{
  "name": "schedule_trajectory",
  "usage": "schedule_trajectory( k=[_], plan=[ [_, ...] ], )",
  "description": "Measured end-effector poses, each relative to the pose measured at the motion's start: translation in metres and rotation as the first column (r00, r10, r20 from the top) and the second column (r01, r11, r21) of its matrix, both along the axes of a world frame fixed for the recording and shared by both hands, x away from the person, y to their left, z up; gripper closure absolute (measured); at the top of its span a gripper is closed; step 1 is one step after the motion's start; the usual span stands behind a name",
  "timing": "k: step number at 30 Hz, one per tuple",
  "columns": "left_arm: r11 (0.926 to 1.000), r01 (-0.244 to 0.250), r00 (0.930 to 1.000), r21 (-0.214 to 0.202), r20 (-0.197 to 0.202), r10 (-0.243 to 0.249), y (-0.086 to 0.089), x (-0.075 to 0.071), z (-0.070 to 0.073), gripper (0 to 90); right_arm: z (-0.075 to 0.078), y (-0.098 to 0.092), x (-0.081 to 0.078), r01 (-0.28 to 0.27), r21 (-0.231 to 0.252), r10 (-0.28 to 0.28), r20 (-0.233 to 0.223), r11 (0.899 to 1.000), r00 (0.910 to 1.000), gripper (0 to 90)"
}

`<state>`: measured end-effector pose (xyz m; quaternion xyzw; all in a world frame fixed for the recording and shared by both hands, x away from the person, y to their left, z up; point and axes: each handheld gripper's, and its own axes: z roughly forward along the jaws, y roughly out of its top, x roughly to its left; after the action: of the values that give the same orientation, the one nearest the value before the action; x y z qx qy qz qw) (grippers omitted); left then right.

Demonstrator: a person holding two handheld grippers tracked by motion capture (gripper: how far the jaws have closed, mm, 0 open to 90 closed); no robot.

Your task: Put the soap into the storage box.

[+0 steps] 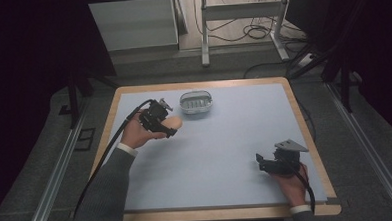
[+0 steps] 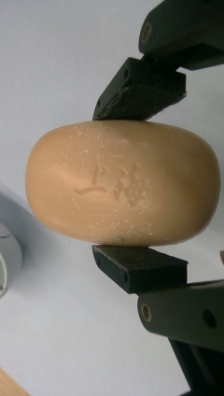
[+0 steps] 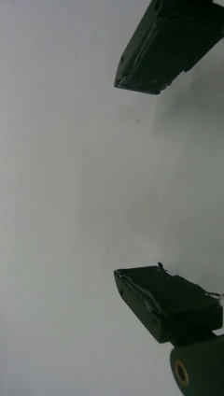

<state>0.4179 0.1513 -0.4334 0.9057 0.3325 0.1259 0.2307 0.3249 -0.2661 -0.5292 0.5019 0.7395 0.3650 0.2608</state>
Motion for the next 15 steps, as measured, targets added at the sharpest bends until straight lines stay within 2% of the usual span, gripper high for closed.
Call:
schedule_trajectory(
  k=[1,2,8,15],
  plan=[
    [0.9999,-0.008,1.0000,-0.011,0.001,0.008,-0.001,0.001,0.000,32.7,0.000,0.000,0.000,-0.001,0.000,0.001,0.001,1.000,1.0000,7.7],
    [1.0000,-0.002,1.0000,0.000,0.002,0.002,-0.001,0.002,0.001,32.7,0.000,0.000,0.000,0.001,0.000,-0.001,-0.001,1.000,1.0000,7.7],
    [0.9999,-0.011,0.9999,-0.006,0.013,0.011,-0.005,0.007,0.003,32.7,0.000,0.000,0.000,0.002,0.000,-0.002,-0.001,1.000,1.0000,7.7],
    [0.9999,-0.010,0.9999,-0.004,0.006,0.010,-0.009,0.014,0.006,32.7,0.000,0.000,0.000,0.003,0.000,-0.003,-0.001,1.000,1.0000,7.7]
  ],
)
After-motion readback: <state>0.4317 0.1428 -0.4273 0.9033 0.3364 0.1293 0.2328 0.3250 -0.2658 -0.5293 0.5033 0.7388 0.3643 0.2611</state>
